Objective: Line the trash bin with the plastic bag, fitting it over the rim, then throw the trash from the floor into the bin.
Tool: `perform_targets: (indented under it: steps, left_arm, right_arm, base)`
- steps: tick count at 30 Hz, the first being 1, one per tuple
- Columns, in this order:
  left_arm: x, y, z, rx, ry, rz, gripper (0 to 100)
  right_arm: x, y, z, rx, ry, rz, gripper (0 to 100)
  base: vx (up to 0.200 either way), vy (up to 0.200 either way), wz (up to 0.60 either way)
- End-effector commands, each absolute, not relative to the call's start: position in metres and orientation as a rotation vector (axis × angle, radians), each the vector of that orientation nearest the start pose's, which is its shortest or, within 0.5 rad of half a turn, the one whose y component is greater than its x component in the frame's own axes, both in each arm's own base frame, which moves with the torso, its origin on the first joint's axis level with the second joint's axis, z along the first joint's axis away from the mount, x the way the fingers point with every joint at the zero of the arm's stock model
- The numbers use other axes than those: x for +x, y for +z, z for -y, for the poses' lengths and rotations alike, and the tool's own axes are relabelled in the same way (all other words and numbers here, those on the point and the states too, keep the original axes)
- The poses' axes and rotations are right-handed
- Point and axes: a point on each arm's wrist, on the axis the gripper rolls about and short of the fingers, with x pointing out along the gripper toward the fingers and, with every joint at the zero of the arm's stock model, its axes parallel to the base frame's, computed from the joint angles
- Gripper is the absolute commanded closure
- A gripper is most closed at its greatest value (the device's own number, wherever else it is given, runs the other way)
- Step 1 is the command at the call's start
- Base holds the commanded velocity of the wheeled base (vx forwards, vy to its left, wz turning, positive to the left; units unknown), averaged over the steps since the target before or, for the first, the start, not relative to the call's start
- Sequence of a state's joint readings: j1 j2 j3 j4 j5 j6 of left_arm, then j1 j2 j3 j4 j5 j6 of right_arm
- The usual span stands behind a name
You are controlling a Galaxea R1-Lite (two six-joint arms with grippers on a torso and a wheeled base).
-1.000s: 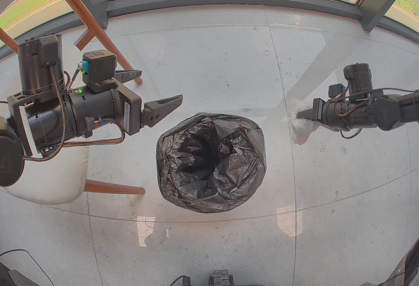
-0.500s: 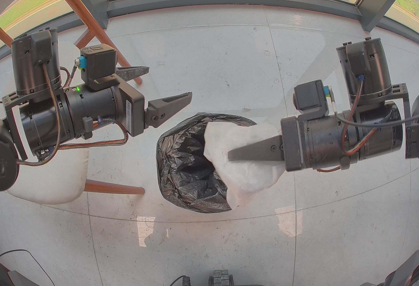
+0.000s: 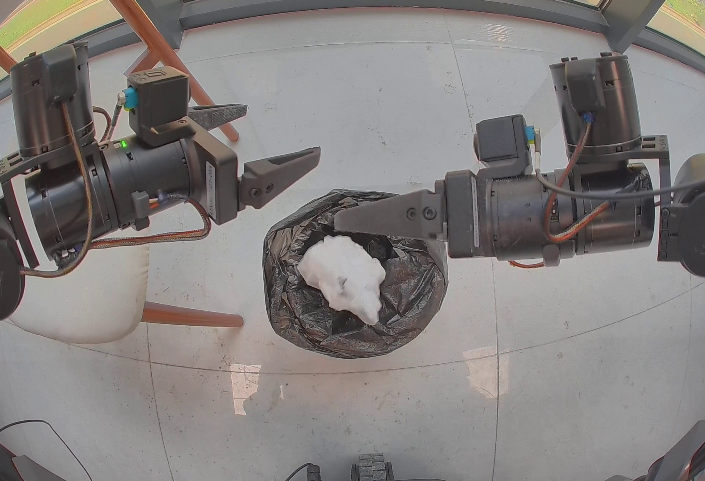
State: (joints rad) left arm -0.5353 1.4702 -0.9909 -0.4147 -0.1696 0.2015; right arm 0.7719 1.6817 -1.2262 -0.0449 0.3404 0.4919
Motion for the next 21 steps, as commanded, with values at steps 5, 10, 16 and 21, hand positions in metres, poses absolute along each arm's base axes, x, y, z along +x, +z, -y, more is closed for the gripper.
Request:
perform_targets:
  steps: [5,10,16,21]
  left_arm:
    - [0.199,0.293,0.119,0.163,-0.64,0.056,0]
    - [0.179,0.308,0.089,0.093,-0.505,0.109,0]
    - [0.144,0.311,0.039,0.035,-0.257,0.167,0]
    - [0.081,0.27,0.013,-0.039,-0.051,0.208,0]
  right_arm:
    - [0.224,0.283,-0.182,0.384,0.816,-0.518,0]
    - [0.198,0.3,-0.128,0.411,0.611,-0.381,0]
    - [0.146,0.278,-0.064,0.359,0.298,-0.27,0]
    - [0.056,0.226,-0.014,0.224,0.164,-0.145,0]
  base:
    - [0.0,0.0,0.0]
    - [0.0,0.0,0.0]
    - [0.0,0.0,0.0]
    - [0.0,0.0,0.0]
